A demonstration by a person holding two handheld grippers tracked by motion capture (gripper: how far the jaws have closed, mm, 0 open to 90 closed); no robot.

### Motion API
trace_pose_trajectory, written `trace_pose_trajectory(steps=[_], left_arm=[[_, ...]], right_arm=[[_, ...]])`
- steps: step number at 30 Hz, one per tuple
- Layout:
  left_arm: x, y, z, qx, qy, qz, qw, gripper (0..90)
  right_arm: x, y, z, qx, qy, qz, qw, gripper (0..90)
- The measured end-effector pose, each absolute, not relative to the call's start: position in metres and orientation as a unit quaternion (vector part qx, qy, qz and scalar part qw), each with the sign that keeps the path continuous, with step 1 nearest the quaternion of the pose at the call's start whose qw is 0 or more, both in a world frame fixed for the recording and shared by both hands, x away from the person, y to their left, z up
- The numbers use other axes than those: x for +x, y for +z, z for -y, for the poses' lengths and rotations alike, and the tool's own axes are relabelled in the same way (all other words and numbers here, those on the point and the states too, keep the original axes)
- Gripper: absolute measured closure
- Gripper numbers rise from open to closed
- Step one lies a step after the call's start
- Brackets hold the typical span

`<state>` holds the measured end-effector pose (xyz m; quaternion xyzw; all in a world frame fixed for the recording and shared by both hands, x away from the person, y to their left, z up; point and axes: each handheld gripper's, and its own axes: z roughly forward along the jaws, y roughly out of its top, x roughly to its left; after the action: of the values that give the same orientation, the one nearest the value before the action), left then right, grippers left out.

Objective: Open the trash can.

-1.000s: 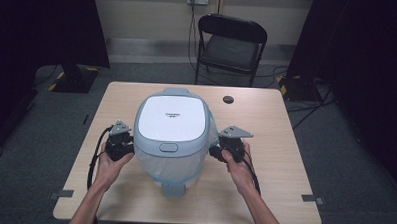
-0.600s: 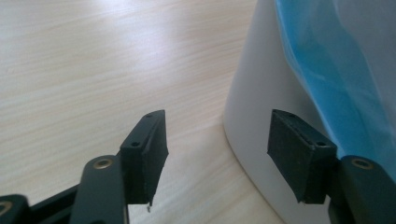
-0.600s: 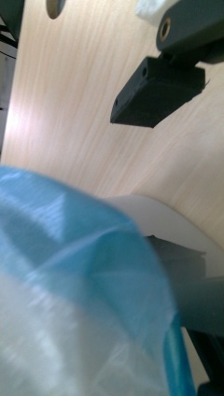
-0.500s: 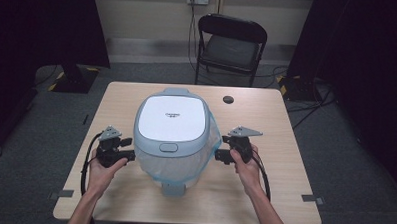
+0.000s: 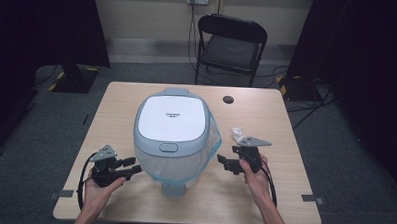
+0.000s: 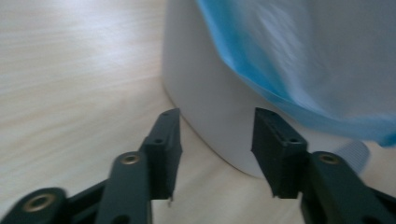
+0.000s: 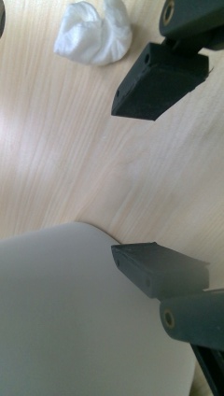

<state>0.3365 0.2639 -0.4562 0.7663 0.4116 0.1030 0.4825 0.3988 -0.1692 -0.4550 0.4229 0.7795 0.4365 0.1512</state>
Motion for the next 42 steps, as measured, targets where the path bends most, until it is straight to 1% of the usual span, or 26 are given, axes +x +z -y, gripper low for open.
trace_pose_trajectory(steps=[2,5,7,12,13,14,17,19,21,23,25,26,29,30,31,33,35,38,40,41,42], left_arm=[[0.332,-0.454,-0.26,0.769,0.093,-0.398,0.492,58.2],[0.33,-0.452,-0.255,0.768,0.107,-0.4,0.488,59.5],[0.331,-0.451,-0.257,0.761,0.104,-0.406,0.495,59.4],[0.333,-0.452,-0.258,0.761,0.1,-0.402,0.5,59.0],[0.333,-0.453,-0.258,0.76,0.1,-0.402,0.5,58.9],[0.333,-0.453,-0.258,0.76,0.1,-0.403,0.501,59.0],[0.334,-0.452,-0.257,0.761,0.105,-0.403,0.497,59.2],[0.337,-0.452,-0.257,0.761,0.107,-0.404,0.496,59.3],[0.34,-0.452,-0.257,0.759,0.108,-0.406,0.497,59.3],[0.344,-0.453,-0.258,0.757,0.107,-0.408,0.5,59.4],[0.344,-0.453,-0.258,0.756,0.109,-0.411,0.498,58.7],[0.344,-0.453,-0.258,0.756,0.11,-0.413,0.496,57.3],[0.34,-0.454,-0.256,0.757,0.108,-0.415,0.494,54.8],[0.336,-0.455,-0.255,0.759,0.108,-0.413,0.491,54.3],[0.332,-0.457,-0.254,0.765,0.106,-0.408,0.487,53.1],[0.325,-0.459,-0.254,0.772,0.1,-0.403,0.481,50.7],[0.321,-0.461,-0.254,0.771,0.09,-0.403,0.485,50.9],[0.316,-0.465,-0.249,0.778,0.082,-0.394,0.483,53.9],[0.314,-0.466,-0.242,0.786,0.078,-0.38,0.481,58.7],[0.313,-0.467,-0.239,0.789,0.076,-0.368,0.485,62.2],[0.311,-0.467,-0.235,0.791,0.075,-0.354,0.494,68.6]], right_arm=[[0.397,-0.456,0.169,0.42,0.439,-0.78,0.149,26.8],[0.394,-0.456,0.161,0.411,0.441,-0.785,0.139,26.9],[0.393,-0.455,0.152,0.404,0.45,-0.785,0.133,26.9],[0.39,-0.451,0.134,0.388,0.47,-0.783,0.129,27.0],[0.39,-0.451,0.131,0.387,0.47,-0.782,0.132,32.5],[0.389,-0.45,0.129,0.388,0.468,-0.782,0.14,34.9],[0.39,-0.45,0.13,0.388,0.47,-0.781,0.132,37.6],[0.391,-0.45,0.129,0.391,0.471,-0.78,0.128,41.2],[0.392,-0.449,0.126,0.393,0.469,-0.779,0.138,46.7],[0.395,-0.448,0.122,0.394,0.465,-0.779,0.152,47.7],[0.399,-0.448,0.121,0.395,0.463,-0.778,0.155,46.7],[0.4,-0.448,0.121,0.394,0.462,-0.778,0.157,44.0],[0.402,-0.449,0.123,0.397,0.454,-0.781,0.159,31.1],[0.402,-0.448,0.125,0.397,0.45,-0.784,0.16,29.7],[0.401,-0.448,0.127,0.401,0.45,-0.781,0.164,31.4],[0.4,-0.448,0.135,0.406,0.454,-0.777,0.159,30.8],[0.399,-0.452,0.144,0.413,0.448,-0.777,0.157,31.0],[0.396,-0.456,0.153,0.418,0.446,-0.776,0.152,30.0],[0.393,-0.459,0.157,0.418,0.444,-0.778,0.152,29.9],[0.392,-0.461,0.159,0.418,0.442,-0.779,0.15,29.9],[0.391,-0.462,0.16,0.419,0.44,-0.78,0.15,29.8]])
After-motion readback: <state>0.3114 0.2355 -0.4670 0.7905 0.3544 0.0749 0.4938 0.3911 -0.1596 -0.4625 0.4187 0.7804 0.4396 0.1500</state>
